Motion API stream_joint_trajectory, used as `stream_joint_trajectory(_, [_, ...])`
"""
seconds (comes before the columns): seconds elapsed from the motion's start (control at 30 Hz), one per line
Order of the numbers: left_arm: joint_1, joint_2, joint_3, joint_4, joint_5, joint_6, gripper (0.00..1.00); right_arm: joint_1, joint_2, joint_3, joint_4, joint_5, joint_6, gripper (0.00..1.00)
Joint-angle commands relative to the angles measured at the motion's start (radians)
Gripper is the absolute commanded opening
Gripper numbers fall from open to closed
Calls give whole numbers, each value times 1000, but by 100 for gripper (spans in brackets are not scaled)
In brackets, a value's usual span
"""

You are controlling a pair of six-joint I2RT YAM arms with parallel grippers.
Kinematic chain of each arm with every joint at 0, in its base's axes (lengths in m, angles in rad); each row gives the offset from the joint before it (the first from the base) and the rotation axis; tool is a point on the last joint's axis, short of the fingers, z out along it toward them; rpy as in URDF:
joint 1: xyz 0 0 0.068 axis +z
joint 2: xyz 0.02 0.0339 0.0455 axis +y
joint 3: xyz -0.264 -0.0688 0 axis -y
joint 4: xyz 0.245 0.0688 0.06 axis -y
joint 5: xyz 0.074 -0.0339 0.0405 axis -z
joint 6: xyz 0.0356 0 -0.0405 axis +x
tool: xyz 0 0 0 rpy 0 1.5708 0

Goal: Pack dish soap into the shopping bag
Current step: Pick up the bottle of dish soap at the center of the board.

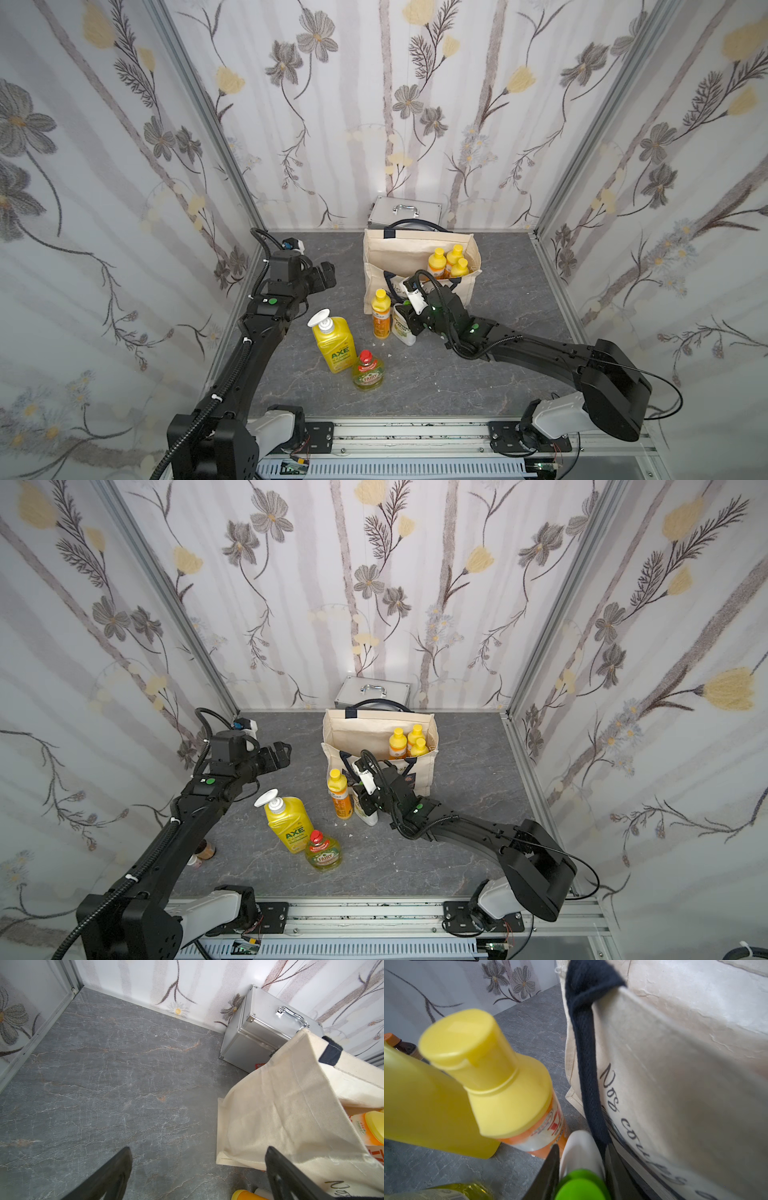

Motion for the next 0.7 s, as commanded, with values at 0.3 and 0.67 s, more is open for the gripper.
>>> stream_joint_trajectory(0.3, [0,-3,0,21,-11,-3,100,6,-97,5,-61,31,-7,0])
stream_joint_trajectory(0.67, [0,-6,-1,22,-7,-4,100,5,-181,101,-265,-17,6,0])
